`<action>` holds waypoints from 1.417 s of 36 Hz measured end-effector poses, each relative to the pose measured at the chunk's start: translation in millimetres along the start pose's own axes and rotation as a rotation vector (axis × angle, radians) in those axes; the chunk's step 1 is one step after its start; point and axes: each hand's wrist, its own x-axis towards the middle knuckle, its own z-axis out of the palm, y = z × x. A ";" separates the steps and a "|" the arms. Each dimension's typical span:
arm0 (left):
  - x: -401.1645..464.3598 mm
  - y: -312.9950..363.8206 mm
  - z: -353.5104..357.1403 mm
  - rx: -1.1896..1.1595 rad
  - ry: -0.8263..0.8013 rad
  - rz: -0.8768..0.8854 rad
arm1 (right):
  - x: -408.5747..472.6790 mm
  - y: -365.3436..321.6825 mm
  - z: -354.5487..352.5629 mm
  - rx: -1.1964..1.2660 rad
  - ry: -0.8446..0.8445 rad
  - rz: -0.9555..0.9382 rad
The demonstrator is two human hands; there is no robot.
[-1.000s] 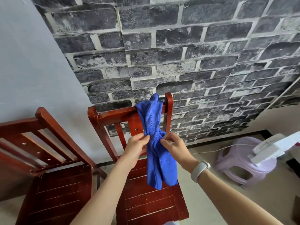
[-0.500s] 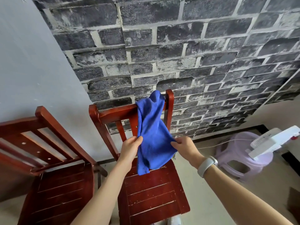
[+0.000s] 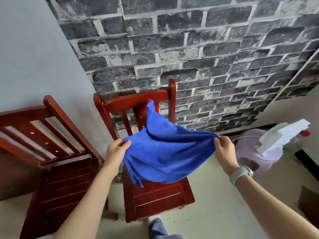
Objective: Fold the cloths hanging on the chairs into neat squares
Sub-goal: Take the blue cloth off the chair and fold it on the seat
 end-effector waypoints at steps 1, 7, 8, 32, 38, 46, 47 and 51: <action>-7.2 -2.4 -0.2 0.013 0.031 -0.005 | -3.0 4.7 -7.5 -0.012 0.014 -0.001; -63.5 -18.4 9.5 0.340 0.245 0.095 | -31.1 26.9 -49.3 -0.155 0.050 -0.056; -73.3 -19.8 11.3 0.387 0.256 0.115 | -34.6 29.5 -53.7 -0.168 0.050 -0.051; -117.0 -23.9 -27.1 -0.156 0.233 -0.130 | -28.1 14.4 -77.8 -0.272 -0.452 -0.134; -112.6 -24.7 -27.0 -0.112 0.273 -0.091 | -20.0 9.7 -69.5 -0.435 -0.411 -0.150; -118.5 -25.1 -20.6 -0.044 0.250 -0.033 | -15.9 23.1 -68.0 -0.465 -0.923 0.213; -118.8 -25.6 -19.5 -0.033 0.245 -0.022 | -16.5 25.6 -64.4 -0.519 -0.949 0.145; -117.3 -29.3 -20.7 0.042 0.177 0.023 | -22.1 37.3 -48.2 -0.844 -0.980 -0.120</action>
